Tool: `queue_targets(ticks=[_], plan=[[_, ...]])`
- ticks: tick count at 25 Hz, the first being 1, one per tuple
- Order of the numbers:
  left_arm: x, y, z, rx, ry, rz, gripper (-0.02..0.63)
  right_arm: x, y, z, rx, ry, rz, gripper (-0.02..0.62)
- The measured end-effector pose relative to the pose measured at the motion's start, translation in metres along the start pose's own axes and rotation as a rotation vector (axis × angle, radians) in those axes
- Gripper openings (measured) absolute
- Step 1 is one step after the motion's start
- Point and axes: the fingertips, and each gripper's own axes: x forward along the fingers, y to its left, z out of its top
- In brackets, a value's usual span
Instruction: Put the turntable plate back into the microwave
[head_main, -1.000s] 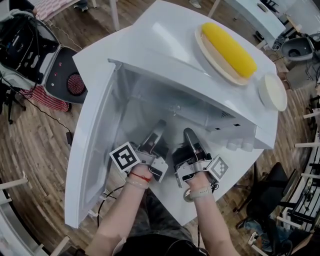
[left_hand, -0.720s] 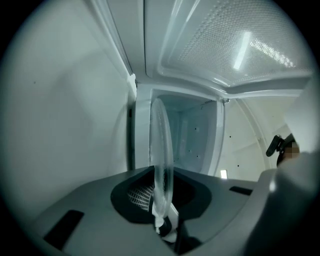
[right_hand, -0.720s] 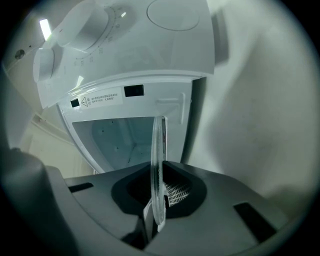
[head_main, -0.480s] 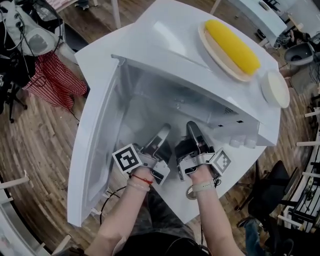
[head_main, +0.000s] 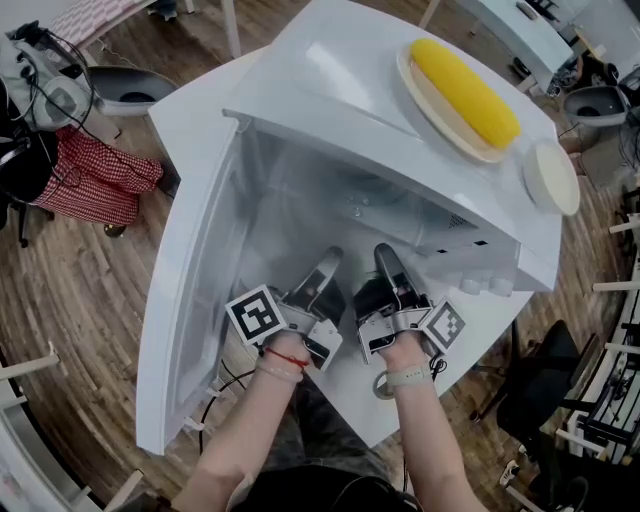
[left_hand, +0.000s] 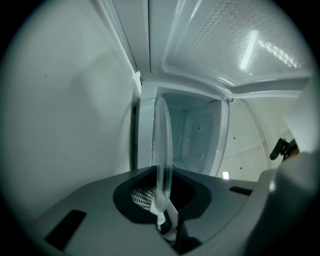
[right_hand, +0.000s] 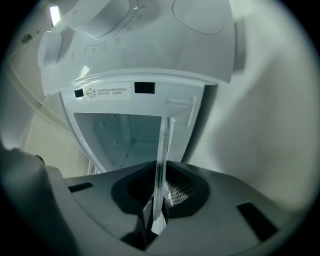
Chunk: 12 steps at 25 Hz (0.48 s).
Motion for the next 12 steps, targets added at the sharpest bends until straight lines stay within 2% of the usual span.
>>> queue_targets(ticks=[12], plan=[[0.007,0.005,0.005,-0.004,-0.001,0.017,0.037,-0.013,-0.005,-0.007,-0.004,0.029,-0.008,0.048]])
